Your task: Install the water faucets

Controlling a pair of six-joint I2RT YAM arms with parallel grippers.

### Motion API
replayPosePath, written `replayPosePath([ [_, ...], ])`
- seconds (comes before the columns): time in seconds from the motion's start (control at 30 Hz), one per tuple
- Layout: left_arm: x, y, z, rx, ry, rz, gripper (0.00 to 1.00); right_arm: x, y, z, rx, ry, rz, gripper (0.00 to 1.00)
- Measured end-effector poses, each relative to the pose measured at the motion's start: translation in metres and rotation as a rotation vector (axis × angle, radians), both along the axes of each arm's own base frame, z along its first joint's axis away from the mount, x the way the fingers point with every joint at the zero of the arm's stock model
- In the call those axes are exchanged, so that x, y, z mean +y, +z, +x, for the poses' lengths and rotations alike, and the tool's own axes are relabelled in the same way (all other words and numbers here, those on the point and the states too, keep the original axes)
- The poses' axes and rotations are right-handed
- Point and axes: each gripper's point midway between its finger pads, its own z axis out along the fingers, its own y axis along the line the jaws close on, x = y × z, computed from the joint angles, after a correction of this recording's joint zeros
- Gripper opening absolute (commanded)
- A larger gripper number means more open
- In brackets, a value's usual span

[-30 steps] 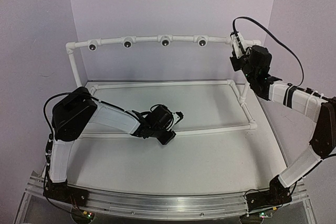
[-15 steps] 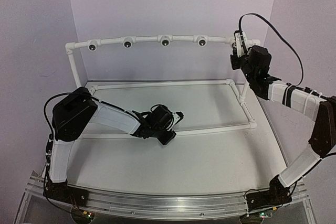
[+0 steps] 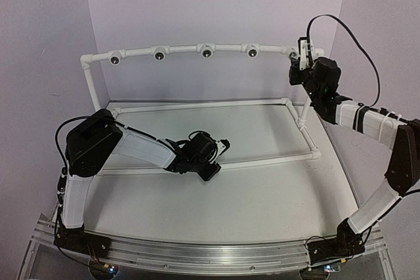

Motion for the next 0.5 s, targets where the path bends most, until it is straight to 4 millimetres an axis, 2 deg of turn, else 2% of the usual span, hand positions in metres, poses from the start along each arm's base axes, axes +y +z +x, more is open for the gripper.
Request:
replayPosePath([
  [0.5, -0.0012, 0.0005, 0.0003, -0.003, -0.001, -0.005, 0.00, -0.0010, 0.0011, 0.0030, 0.025, 0.059, 0.152, 0.00],
])
